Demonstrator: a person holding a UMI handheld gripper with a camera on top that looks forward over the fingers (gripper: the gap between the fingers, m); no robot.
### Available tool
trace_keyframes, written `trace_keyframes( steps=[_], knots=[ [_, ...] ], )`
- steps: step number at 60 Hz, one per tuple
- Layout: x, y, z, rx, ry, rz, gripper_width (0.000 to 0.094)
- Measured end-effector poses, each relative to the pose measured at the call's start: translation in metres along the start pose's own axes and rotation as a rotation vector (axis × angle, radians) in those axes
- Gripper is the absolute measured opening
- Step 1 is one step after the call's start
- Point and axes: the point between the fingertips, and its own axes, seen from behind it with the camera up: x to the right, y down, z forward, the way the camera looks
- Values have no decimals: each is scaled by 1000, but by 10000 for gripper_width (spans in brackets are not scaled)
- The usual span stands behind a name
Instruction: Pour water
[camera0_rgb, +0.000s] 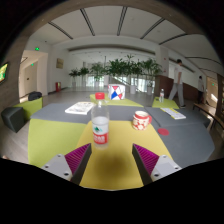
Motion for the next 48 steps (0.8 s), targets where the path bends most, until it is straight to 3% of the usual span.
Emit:
trace_keyframes(
  steps=[12, 24, 26, 30, 35, 36, 41, 48],
  knots=[
    [-40, -29, 90, 88, -12, -33, 850],
    [-45, -26, 163, 85, -4, -9, 797],
    [-46, -26, 170, 96, -6, -15, 748],
    [-45, -31, 177, 126, 0, -36, 534],
    [-48, -33, 177, 158, -15, -40, 509],
    [-48, -33, 177, 164, -15, -42, 456],
    [-50, -35, 176, 178, -24, -46, 373],
    [-52, -37, 180, 180, -59, -40, 347]
  ],
)
